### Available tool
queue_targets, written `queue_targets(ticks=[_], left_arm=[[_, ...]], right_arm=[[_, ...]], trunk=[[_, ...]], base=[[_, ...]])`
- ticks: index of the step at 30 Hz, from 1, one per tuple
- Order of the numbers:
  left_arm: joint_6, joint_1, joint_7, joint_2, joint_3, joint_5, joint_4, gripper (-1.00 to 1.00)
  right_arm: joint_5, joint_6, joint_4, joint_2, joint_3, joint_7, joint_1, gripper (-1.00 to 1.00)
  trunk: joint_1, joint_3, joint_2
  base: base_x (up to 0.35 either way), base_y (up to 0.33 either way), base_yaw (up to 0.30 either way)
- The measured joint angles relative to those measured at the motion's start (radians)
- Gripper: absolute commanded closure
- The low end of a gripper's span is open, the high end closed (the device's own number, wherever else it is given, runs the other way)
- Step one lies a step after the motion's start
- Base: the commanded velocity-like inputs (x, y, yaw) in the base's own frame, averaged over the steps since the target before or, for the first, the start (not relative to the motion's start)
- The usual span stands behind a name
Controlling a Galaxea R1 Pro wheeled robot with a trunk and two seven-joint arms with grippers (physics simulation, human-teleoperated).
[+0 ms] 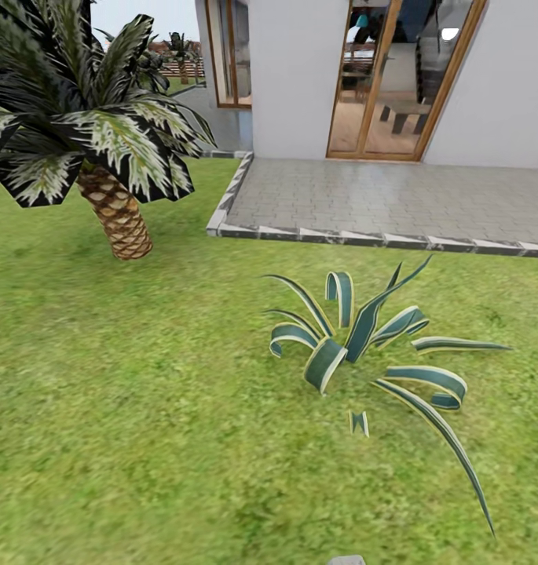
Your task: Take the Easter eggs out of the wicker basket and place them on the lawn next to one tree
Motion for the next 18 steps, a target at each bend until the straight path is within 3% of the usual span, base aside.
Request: queue_targets(ticks=[18], left_arm=[[-0.001,0.000,0.000,-0.003,0.001,0.000,0.003,-1.00]], right_arm=[[0.000,0.000,0.000,0.001,0.001,0.000,0.000,-1.00]], trunk=[[0.000,0.029,0.000]], base=[[0.000,0.000,0.000]])
